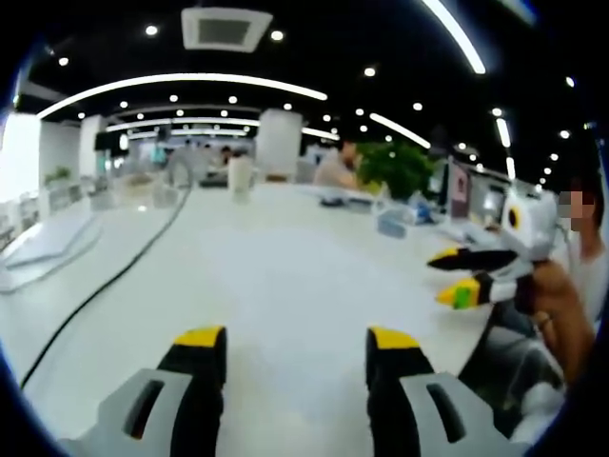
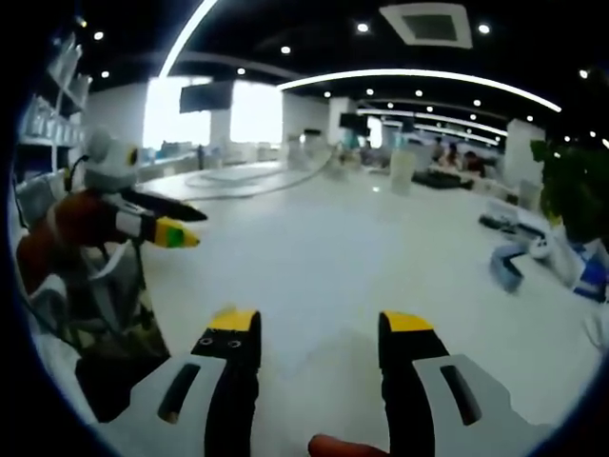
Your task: Pick up the paper insert the paper into the punch align the paper edges press the punch to punch holes
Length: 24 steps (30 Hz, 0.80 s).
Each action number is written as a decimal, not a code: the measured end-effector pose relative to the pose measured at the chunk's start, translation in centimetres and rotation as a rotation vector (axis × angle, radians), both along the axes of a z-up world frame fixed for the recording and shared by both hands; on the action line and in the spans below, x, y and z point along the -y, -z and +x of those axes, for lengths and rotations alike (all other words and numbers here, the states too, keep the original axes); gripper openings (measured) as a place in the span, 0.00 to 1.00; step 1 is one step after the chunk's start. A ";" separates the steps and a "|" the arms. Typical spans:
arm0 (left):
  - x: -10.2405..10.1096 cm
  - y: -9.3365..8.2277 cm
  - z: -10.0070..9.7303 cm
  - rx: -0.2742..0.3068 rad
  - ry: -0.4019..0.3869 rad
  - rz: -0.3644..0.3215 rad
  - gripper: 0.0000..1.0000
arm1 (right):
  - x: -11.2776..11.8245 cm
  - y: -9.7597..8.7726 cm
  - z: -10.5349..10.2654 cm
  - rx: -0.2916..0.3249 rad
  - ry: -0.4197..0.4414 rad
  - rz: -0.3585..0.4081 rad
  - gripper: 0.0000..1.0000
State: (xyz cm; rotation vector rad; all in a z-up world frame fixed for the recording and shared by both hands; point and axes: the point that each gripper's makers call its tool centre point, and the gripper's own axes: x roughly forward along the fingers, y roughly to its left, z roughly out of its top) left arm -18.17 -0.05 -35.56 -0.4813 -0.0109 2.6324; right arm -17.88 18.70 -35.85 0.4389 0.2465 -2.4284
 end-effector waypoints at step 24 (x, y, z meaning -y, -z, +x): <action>-0.6 0.4 -1.0 0.007 0.030 0.002 0.59 | 1.6 0.3 -0.6 -0.001 -0.027 0.042 0.51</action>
